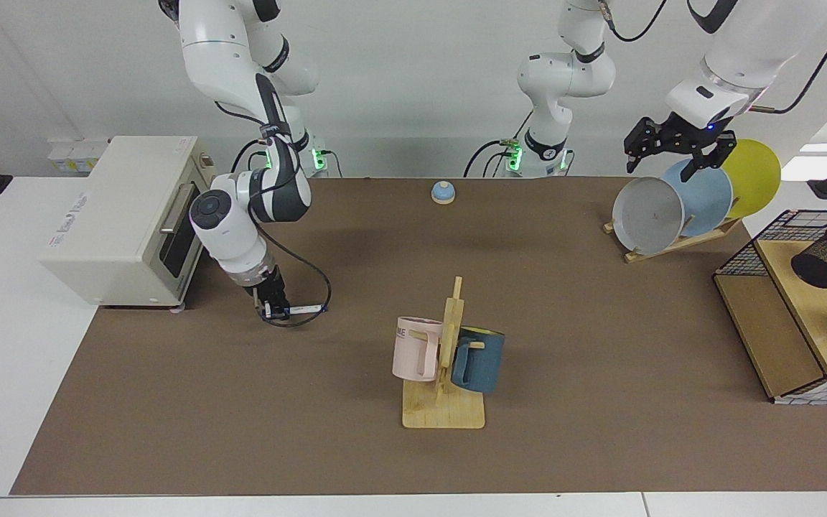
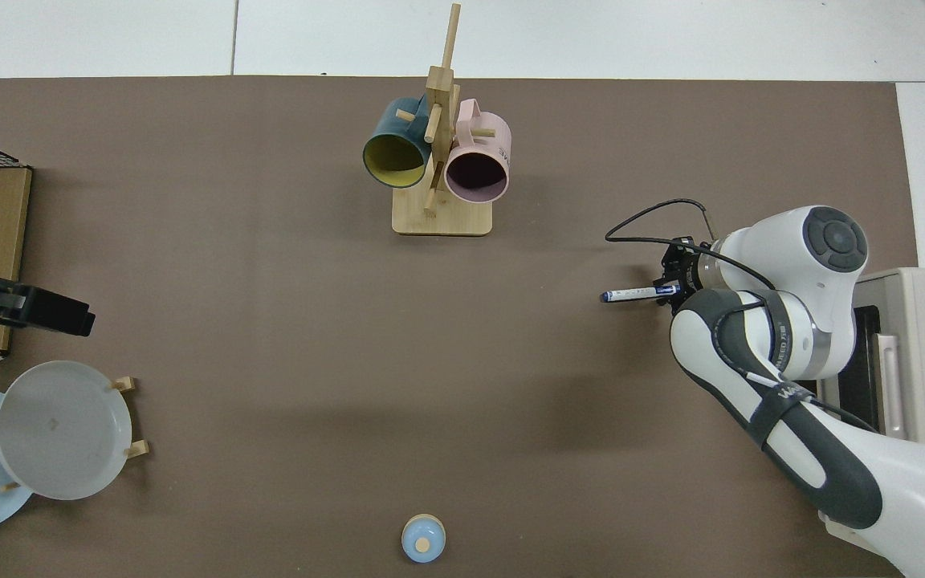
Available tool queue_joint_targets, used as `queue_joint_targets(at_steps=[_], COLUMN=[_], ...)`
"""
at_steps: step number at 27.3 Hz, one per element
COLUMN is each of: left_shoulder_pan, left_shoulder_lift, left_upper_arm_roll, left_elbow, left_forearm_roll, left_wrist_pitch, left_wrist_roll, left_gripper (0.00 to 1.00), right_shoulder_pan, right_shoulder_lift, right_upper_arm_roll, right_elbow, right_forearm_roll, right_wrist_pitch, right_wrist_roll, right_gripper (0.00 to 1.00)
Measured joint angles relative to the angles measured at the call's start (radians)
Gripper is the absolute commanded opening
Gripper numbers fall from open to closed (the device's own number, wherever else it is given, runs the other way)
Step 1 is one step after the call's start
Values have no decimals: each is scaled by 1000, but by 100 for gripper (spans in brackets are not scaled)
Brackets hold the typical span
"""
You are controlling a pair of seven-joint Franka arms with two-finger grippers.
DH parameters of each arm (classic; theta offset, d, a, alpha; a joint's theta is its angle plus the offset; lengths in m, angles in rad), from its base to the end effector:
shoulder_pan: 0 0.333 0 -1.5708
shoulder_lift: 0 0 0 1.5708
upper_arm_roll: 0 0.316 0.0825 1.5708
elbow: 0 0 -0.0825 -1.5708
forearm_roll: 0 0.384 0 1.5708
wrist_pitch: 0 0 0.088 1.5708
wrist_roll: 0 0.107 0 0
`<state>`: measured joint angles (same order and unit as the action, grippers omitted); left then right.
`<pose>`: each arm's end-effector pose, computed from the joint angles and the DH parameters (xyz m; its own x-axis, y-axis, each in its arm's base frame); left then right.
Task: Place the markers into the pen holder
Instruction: 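Lift the marker with the right gripper and carry it toward the table middle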
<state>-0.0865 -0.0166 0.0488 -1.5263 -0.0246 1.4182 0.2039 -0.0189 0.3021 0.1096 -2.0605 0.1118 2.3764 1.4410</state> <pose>0.5329 -0.0228 0.6416 0.9664 -0.2428 -0.0843 -0.2398 -0.9698 0.0433 0.5885 0.0532 0.2902 0.1353 -0.9848 -0.1086 -0.9908 -0.1334 -0.0240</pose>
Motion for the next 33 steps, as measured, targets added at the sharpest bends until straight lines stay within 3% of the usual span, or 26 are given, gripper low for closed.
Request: queue_joint_targets(at_steps=[7, 20, 33], left_shoulder_pan=[0, 0, 0], left_shoulder_lift=[0, 0, 0], left_upper_arm_roll=[0, 2, 0], left_elbow=[-1, -1, -1], left_forearm_roll=[0, 0, -1], left_wrist_pitch=[0, 0, 0], left_wrist_roll=[0, 0, 2], left_gripper=[100, 100, 100], right_shoulder_pan=[4, 24, 40], right_shoulder_lift=[-1, -18, -250], right_upper_arm_roll=[5, 12, 14], right_elbow=[-1, 4, 61], right_forearm_roll=[0, 0, 9], right_wrist_pitch=[0, -15, -348], right_wrist_roll=[0, 3, 20], right_gripper=[1, 0, 0])
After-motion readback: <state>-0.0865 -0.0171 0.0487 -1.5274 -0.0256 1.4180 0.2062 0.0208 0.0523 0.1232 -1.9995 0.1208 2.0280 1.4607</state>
